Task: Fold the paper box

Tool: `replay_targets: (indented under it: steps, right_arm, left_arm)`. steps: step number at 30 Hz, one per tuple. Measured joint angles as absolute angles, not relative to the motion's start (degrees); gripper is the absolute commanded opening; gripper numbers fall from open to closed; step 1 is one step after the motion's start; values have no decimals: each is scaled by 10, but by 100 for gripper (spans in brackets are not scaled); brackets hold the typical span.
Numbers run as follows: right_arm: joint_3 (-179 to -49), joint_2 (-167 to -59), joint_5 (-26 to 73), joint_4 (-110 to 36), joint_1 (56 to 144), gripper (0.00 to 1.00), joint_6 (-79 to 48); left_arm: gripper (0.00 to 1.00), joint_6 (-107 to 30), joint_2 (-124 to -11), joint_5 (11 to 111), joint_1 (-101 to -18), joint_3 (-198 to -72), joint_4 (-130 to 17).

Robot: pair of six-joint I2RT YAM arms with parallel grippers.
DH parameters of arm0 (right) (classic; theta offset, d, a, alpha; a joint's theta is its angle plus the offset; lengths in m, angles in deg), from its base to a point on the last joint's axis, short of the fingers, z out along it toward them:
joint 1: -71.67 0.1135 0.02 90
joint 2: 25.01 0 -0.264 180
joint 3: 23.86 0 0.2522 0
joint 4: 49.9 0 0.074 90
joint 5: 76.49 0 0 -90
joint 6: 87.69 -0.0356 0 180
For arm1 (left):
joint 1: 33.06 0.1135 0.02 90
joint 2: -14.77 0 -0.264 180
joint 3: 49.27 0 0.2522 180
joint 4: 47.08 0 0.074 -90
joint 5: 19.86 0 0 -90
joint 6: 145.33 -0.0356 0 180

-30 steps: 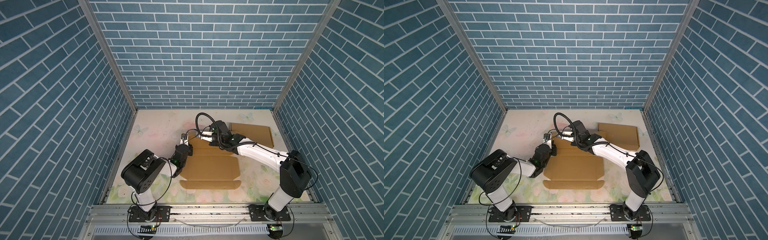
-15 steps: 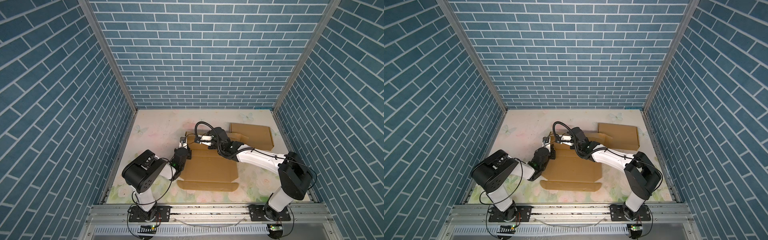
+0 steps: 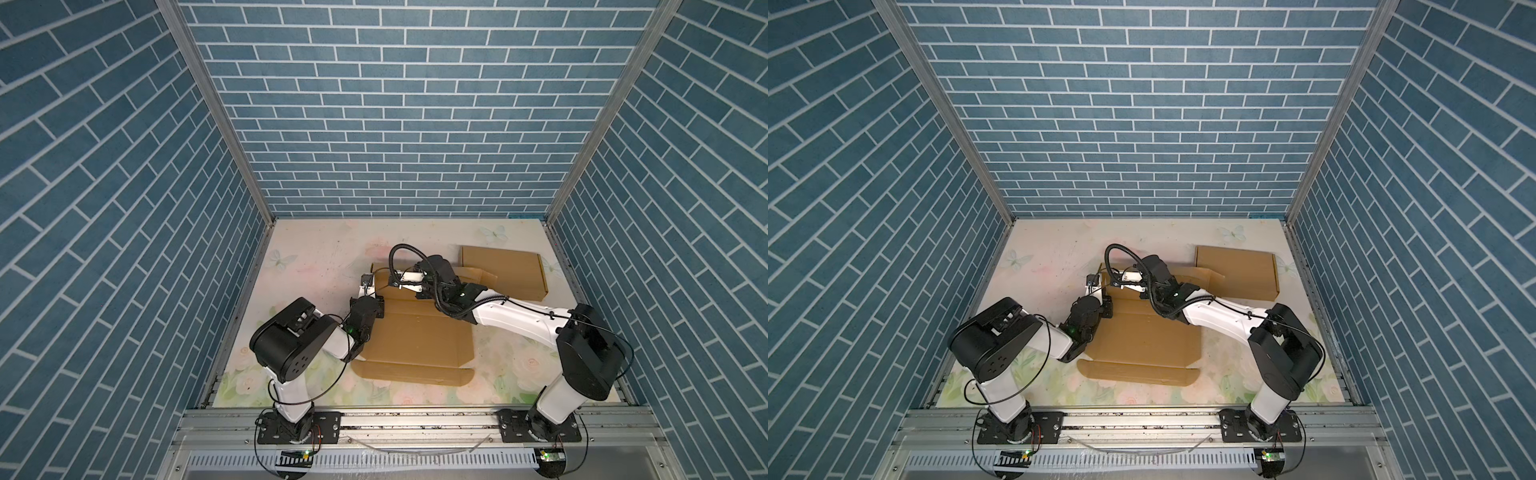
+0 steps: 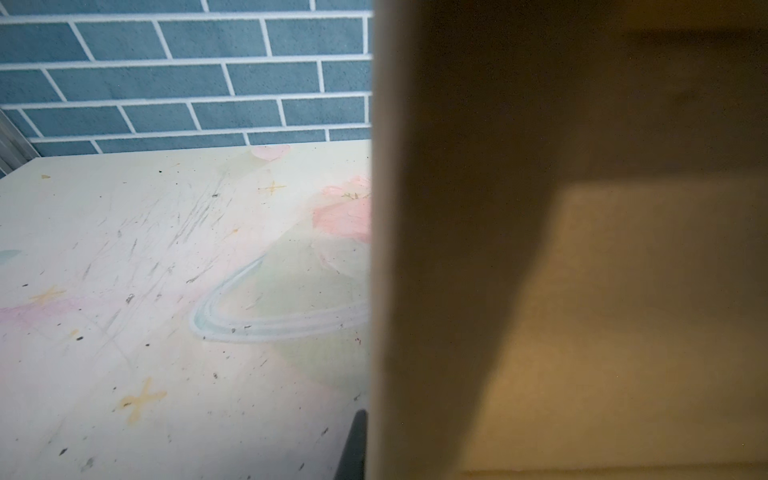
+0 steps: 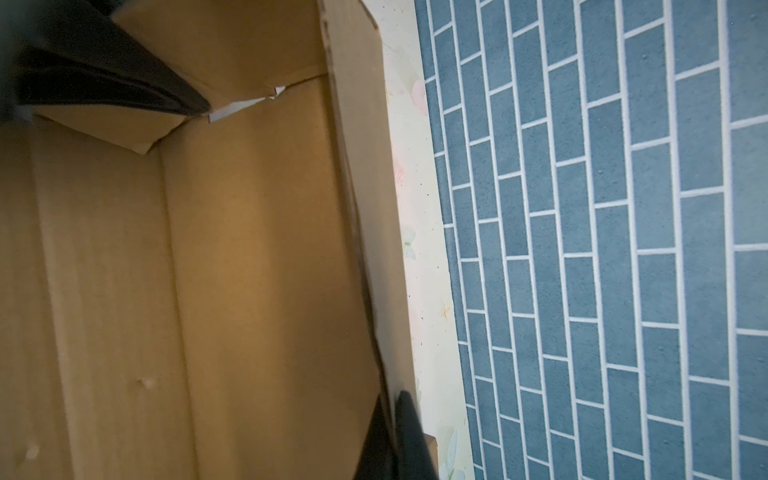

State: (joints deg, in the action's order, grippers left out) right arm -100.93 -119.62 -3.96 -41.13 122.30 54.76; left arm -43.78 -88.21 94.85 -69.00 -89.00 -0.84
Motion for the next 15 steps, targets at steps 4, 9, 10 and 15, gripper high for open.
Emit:
replay_targets:
  steps: [4,9,10,15]
  right_arm:
    - [-1016,-1190,-15,-370,1223,37,517]
    - [-1025,-1161,33,-304,1211,41,451]
    - [-1025,-1151,46,-292,1207,42,431]
    - [-1033,-1098,134,-251,1172,38,275]
  left_arm:
    - [3,-438,-892,956,-691,-884,17]
    - [3,-438,-903,959,-691,-872,54]
    - [3,-437,-905,960,-691,-871,59]
    - [3,-436,-912,966,-691,-864,80]
